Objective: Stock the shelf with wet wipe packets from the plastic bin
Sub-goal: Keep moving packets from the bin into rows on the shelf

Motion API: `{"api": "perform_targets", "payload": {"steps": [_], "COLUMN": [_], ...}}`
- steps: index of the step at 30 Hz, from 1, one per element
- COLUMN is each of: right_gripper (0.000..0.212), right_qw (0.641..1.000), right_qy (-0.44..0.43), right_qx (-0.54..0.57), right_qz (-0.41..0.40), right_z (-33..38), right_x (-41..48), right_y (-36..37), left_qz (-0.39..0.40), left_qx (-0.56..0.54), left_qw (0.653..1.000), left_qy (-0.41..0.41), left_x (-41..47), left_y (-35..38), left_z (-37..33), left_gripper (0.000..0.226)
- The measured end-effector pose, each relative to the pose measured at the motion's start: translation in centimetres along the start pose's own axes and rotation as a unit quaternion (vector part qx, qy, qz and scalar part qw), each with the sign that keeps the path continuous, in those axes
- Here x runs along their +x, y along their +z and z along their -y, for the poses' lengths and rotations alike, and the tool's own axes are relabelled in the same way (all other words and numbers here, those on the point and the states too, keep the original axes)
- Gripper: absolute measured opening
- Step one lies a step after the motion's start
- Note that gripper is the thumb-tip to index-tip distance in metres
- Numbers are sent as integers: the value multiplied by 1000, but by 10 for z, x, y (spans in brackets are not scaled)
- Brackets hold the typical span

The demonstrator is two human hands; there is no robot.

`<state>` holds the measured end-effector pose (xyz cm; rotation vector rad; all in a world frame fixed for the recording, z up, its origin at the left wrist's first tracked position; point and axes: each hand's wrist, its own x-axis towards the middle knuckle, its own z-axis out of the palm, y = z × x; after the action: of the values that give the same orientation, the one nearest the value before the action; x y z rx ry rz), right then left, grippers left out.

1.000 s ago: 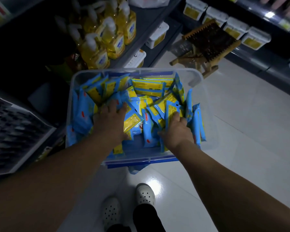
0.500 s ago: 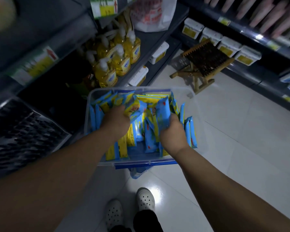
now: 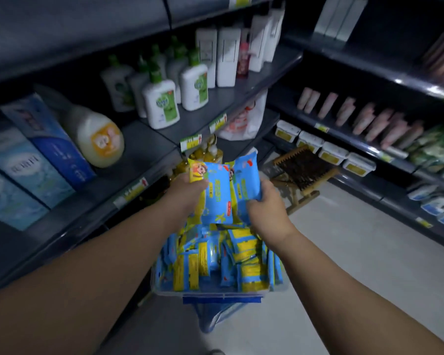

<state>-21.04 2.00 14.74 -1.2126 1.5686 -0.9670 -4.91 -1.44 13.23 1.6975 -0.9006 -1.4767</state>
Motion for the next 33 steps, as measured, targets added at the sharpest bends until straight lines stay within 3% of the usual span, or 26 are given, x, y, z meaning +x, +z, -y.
{"api": "perform_targets", "payload": {"steps": [2, 7, 13, 18, 24, 28, 33], "right_gripper": [43, 42, 39, 35, 17, 18, 13], "right_qw": [1000, 996, 987, 973, 959, 947, 903], "right_qy": [-21, -82, -156, -220, -262, -231, -162], "right_qx": [21, 25, -2, -19, 41, 155, 263], "right_qz": [-3, 12, 44, 64, 97, 164, 298], "right_z": [24, 79, 148, 204, 260, 297, 334], "right_x": [-3, -10, -21, -31, -44, -61, -94], "right_y": [-6, -21, -37, -31, 2, 40, 101], "left_qz": [1, -35, -60, -147, -226, -298, -403], "left_qx": [-17, -81, -66, -38, -120, -155, -161], "left_qw": [999, 993, 985, 969, 939, 911, 869], "left_qy": [33, 84, 150, 193, 228, 241, 236], "left_x": [-27, -65, -116, -164, -217, -253, -294], "left_y": [-1, -9, -43, -86, -150, -200, -265], "left_z": [-32, -89, -148, -179, -192, -189, -175], "left_gripper": [59, 20, 4, 17, 16, 19, 19]}}
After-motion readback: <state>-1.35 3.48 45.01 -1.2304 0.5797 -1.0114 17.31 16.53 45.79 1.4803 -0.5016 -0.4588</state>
